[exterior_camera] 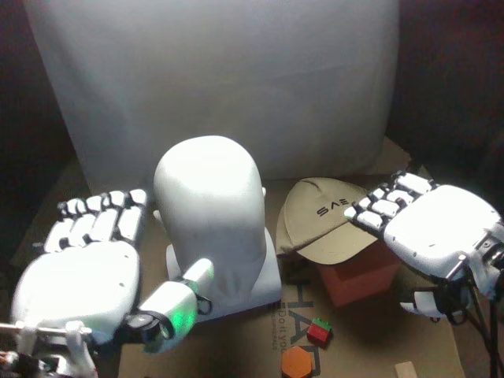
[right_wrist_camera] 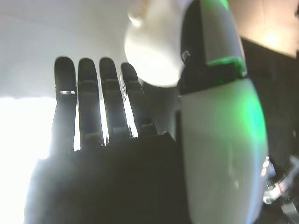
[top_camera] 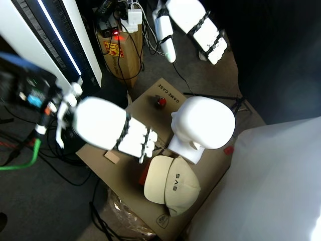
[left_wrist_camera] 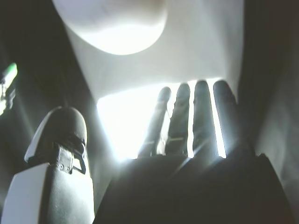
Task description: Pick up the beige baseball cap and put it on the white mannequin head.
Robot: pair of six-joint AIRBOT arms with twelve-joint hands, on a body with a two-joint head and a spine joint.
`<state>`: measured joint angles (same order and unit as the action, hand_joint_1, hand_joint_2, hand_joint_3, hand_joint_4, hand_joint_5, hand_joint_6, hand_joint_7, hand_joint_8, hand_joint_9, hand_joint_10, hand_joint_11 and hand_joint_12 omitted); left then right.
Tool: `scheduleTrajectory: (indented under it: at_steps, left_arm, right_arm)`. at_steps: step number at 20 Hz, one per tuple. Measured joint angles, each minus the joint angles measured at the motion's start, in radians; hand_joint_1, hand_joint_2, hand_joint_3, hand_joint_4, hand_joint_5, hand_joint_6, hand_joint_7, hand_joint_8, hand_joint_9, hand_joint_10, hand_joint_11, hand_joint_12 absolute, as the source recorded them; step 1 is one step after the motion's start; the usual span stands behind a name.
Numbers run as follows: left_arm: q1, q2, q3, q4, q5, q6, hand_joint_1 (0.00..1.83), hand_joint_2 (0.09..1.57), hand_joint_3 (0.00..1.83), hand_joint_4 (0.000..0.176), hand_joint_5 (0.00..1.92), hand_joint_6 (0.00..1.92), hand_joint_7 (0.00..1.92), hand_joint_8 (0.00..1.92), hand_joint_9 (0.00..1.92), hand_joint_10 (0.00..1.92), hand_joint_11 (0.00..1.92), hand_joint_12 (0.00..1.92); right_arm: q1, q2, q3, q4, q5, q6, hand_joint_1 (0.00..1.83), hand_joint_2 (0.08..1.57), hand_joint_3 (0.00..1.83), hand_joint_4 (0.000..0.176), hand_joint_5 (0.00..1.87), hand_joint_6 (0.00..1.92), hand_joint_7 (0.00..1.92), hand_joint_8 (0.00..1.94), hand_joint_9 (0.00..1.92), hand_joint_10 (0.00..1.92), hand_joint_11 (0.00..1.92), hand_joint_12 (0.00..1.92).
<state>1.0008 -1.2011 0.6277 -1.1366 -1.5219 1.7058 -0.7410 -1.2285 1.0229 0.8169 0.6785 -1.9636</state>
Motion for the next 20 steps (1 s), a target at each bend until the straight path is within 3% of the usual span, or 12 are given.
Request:
scheduleTrajectory:
  at_steps: [3,9,10,11,15,20]
  left_arm:
    - [0.008,-0.039,0.049,0.0,-0.005,-0.001,0.0,1.16,0.05,0.0,0.0,0.0,0.0,0.0,0.0,0.0,0.0,0.0]
    - [0.008,-0.076,0.15,-0.011,-0.008,-0.01,0.0,1.16,0.04,0.0,0.0,0.0,0.0,0.0,0.0,0.0,0.0,0.0]
    - [0.008,-0.081,0.169,-0.007,-0.003,-0.01,0.0,1.16,0.04,0.0,0.0,0.0,0.0,0.0,0.0,0.0,0.0,0.0]
    - [0.027,-0.092,0.201,0.016,0.003,-0.04,0.0,1.16,0.04,0.0,0.0,0.0,0.0,0.0,0.0,0.0,0.0,0.0]
    - [0.037,-0.101,0.208,0.019,0.018,-0.062,0.0,1.17,0.04,0.0,0.0,0.0,0.0,0.0,0.0,0.0,0.0,0.0]
    - [0.041,-0.106,0.243,0.017,0.048,-0.063,0.0,1.16,0.03,0.0,0.0,0.0,0.0,0.0,0.0,0.0,0.0,0.0]
  right_arm:
    - [-0.027,-0.045,0.082,-0.061,0.007,0.031,1.16,0.95,0.0,0.0,0.29,0.02,0.29,0.01,0.28,0.01,0.0,1.1]
    - [-0.034,-0.174,0.261,-0.029,0.011,0.037,1.19,0.93,0.0,0.0,0.32,0.01,0.34,0.01,0.32,0.01,0.0,1.14]
    - [-0.041,-0.196,0.294,-0.021,0.005,0.053,1.19,0.93,0.0,0.0,0.33,0.01,0.35,0.01,0.33,0.01,0.0,1.15]
    - [-0.063,-0.238,0.384,-0.085,0.002,0.138,1.2,0.93,0.0,0.0,0.33,0.02,0.36,0.01,0.33,0.01,0.0,1.15]
    - [-0.062,-0.302,0.512,-0.145,0.017,0.193,1.22,0.93,0.0,0.0,0.34,0.01,0.37,0.01,0.35,0.01,0.0,1.17]
    - [-0.066,-0.397,0.681,-0.204,-0.063,0.254,1.22,0.94,0.0,0.0,0.34,0.01,0.36,0.0,0.35,0.01,0.0,1.18]
